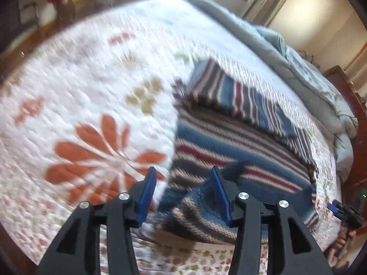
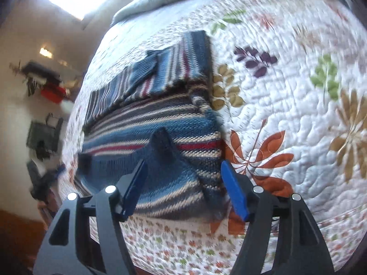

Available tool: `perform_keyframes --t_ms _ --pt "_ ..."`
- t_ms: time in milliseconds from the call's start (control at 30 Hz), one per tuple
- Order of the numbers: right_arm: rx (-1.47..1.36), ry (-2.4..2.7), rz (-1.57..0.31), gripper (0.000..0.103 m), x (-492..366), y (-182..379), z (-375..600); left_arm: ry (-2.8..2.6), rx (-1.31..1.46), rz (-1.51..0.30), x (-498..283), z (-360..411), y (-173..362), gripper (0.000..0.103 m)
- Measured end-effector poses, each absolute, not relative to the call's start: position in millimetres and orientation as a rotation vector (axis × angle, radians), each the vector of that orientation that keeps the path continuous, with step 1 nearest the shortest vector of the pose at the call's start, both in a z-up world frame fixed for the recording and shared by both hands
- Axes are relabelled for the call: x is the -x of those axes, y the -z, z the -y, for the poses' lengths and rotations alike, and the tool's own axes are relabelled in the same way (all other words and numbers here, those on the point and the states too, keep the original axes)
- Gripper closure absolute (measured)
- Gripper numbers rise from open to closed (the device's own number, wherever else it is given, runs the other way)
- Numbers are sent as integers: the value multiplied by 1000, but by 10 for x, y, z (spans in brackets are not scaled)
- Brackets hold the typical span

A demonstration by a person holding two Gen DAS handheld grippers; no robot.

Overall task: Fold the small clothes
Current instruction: 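Lift the ribbed hem with both tools, lay it over the body, open, then grasp the folded hem edge with both tools, fold it toward the collar, release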

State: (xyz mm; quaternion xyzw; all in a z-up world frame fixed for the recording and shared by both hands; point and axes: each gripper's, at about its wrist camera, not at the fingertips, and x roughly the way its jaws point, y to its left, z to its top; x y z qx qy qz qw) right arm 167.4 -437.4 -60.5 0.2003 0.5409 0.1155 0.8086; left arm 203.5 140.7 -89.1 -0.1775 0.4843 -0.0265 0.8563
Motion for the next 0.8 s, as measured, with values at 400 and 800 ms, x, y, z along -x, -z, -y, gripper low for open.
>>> perform_keyframes --t_ms 400,800 --pt "-142 -335 -1234 26 -2185 891 3676 188 -4 -1136 -2431 -507 1312 44" --pt "-66 -408 -1292 42 -2412 1230 3511 335 -82 -1185 -2680 -150 1600 45"
